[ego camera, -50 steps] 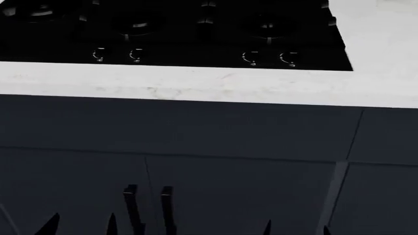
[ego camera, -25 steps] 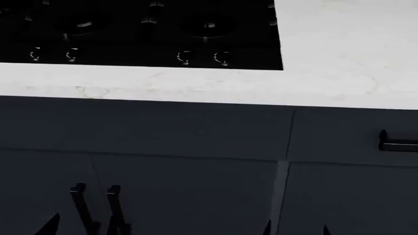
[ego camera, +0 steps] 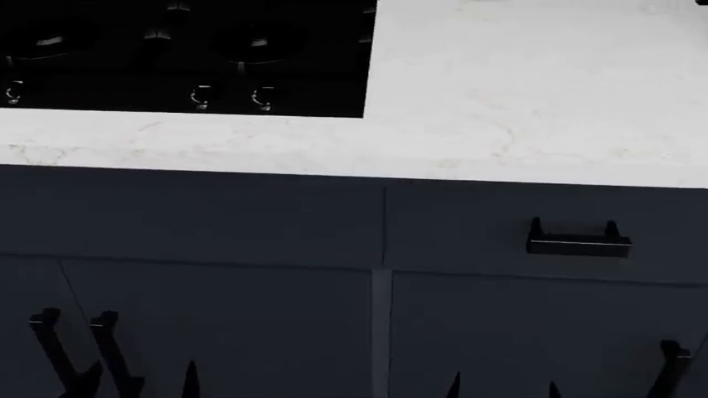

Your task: Navigate to the shelves.

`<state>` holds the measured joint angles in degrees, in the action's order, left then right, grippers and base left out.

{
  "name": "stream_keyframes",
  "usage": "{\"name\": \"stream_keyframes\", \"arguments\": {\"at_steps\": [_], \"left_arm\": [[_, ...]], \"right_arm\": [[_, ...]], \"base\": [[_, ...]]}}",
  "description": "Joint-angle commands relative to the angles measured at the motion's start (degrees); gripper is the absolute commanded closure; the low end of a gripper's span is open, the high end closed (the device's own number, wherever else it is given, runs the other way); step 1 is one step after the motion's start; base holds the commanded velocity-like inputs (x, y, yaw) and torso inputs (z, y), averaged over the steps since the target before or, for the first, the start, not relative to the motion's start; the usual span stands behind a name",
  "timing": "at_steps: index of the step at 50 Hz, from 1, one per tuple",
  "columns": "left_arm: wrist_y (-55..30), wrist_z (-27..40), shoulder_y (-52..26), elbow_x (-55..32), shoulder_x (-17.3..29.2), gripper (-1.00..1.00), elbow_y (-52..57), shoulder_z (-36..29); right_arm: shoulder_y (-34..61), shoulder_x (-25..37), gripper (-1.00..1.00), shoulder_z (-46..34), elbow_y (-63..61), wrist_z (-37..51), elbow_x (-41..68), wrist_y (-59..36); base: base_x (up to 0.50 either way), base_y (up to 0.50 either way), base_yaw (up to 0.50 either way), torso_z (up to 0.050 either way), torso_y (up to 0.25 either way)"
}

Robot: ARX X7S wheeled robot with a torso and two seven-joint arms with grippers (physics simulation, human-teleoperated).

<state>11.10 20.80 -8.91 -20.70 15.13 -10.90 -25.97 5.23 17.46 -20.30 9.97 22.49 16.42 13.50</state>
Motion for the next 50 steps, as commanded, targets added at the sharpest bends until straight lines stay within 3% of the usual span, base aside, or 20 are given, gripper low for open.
{"name": "stream_keyframes", "arguments": {"at_steps": [1,50], "left_arm": [[0.0,0.2,0.0,-0.1,0.1,-1.0,0.2,-0.2],[0.1,0.3,-0.5,-1.0,0.4,-1.0,-0.3,-0.7]], "right_arm": [[0.0,0.1,-1.0,-0.1,0.0,0.1,0.2,0.0],[0.4,0.3,-1.0,-0.6,0.5,0.7,0.5,0.0]], "base": [[-0.44,-0.01,0.0,0.0,0.0],[-0.44,-0.01,0.0,0.0,0.0]]}}
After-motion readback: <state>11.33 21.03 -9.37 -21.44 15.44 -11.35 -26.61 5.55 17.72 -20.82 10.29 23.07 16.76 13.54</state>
